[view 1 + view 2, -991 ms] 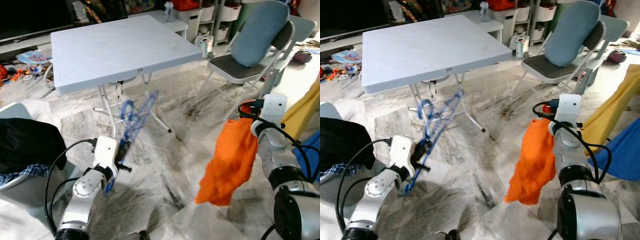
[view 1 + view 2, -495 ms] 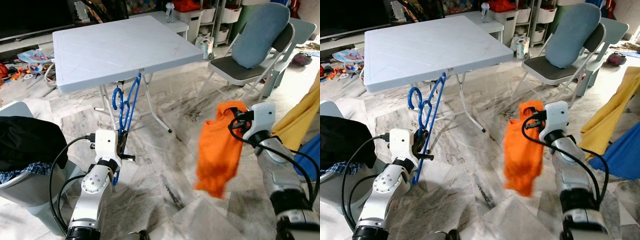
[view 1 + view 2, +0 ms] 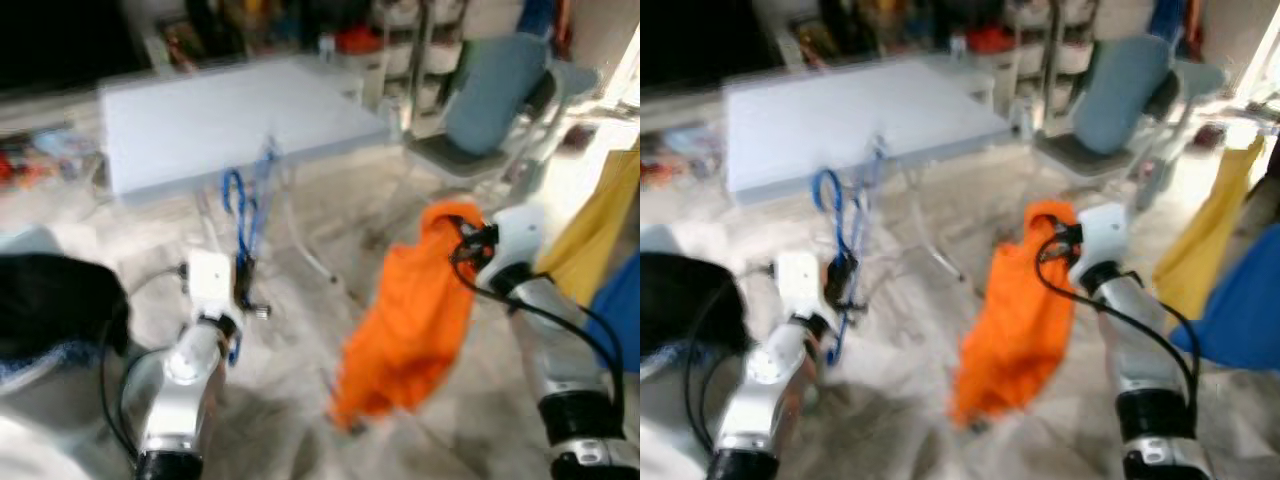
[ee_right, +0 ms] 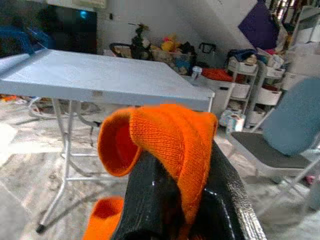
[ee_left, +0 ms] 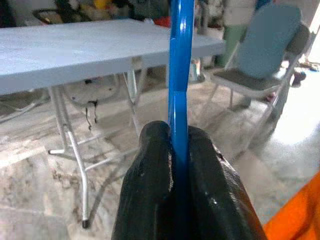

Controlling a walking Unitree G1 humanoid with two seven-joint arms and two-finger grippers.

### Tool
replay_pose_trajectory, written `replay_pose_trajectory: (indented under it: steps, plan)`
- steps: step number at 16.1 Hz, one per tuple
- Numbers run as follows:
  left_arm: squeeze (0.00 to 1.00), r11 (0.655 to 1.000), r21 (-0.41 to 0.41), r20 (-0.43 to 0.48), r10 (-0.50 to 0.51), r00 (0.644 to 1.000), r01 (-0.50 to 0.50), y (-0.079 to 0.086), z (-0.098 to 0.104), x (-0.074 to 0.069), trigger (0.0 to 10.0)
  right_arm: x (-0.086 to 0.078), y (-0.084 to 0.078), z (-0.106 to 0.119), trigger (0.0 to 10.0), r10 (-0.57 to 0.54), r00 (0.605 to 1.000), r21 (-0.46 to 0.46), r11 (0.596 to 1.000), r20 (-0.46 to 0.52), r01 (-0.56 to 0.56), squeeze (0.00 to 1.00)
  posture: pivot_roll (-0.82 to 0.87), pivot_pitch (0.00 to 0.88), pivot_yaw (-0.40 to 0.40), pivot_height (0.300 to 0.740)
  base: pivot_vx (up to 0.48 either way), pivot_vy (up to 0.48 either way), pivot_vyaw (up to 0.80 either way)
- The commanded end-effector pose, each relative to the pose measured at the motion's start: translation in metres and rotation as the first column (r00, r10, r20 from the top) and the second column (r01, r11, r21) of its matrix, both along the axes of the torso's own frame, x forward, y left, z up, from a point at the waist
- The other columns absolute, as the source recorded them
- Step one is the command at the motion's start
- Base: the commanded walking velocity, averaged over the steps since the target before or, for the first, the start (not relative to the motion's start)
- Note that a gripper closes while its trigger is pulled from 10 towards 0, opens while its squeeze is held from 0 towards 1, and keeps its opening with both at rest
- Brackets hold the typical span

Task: Hang hanger

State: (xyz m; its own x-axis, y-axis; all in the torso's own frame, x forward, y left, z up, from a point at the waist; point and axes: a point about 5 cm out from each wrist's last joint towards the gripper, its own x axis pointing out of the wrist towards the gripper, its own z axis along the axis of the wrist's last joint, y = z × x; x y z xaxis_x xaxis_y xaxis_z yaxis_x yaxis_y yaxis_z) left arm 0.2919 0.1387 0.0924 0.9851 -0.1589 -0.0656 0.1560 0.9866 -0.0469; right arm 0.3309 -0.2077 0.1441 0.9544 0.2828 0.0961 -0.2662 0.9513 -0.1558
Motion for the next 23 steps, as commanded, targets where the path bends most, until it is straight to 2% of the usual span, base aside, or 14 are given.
replay_pose_trajectory:
  steps: [1, 2, 3, 8, 15, 17, 23]
  plan:
    - [0.00, 1.000, 0.005, 0.019, 0.013, 1.000, -0.013, 0.005, 0.007, 0.005, 10.0, 0.002, 0.005, 0.010, 2.8, 0.017, 0.999, 0.005, 1.000, 0.031, -0.017, 0.00, -0.11, 0.000, 0.065, 0.740, 0.352, 0.000, 0.00]
    - [0.00, 1.000, 0.002, 0.016, 0.013, 1.000, -0.013, 0.005, 0.006, 0.004, 10.0, 0.002, 0.006, 0.013, 9.1, 0.022, 0.999, 0.000, 1.000, 0.037, -0.022, 0.00, -0.11, 0.000, 0.065, 0.740, 0.356, 0.000, 0.00]
    - [0.00, 1.000, 0.001, 0.014, 0.013, 1.000, -0.013, 0.005, 0.006, 0.005, 10.0, 0.001, 0.007, 0.014, 10.0, 0.023, 0.999, -0.002, 1.000, 0.040, -0.023, 0.00, -0.11, 0.000, 0.065, 0.740, 0.364, 0.000, 0.00]
    - [0.00, 0.999, 0.008, 0.012, 0.031, 0.999, -0.031, 0.007, 0.006, 0.005, 10.0, 0.002, 0.015, 0.027, 10.0, 0.058, 0.995, -0.007, 0.998, 0.078, -0.057, 0.00, -0.11, 0.000, 0.062, 0.740, 0.393, 0.000, 0.00]
    - [0.00, 0.996, 0.011, 0.042, 0.087, 0.995, -0.088, 0.014, 0.014, 0.007, 10.0, 0.003, 0.033, 0.034, 10.0, 0.099, 0.991, 0.023, 0.995, 0.092, -0.102, 0.00, -0.09, 0.000, 0.056, 0.740, 0.391, 0.000, 0.80]
    - [0.00, 0.995, 0.012, 0.035, 0.094, 0.995, -0.094, 0.016, 0.013, 0.008, 10.0, 0.005, 0.037, 0.037, 10.0, 0.099, 0.991, 0.048, 0.993, 0.094, -0.104, 0.00, -0.09, 0.000, 0.057, 0.740, 0.392, 0.000, 0.00]
    - [0.00, 0.995, 0.005, 0.038, 0.097, 0.995, -0.098, 0.015, 0.015, 0.010, 10.0, 0.008, 0.041, 0.041, 10.0, 0.110, 0.989, 0.048, 0.992, 0.103, -0.115, 0.00, -0.09, 0.000, 0.056, 0.740, 0.391, 0.000, 0.00]
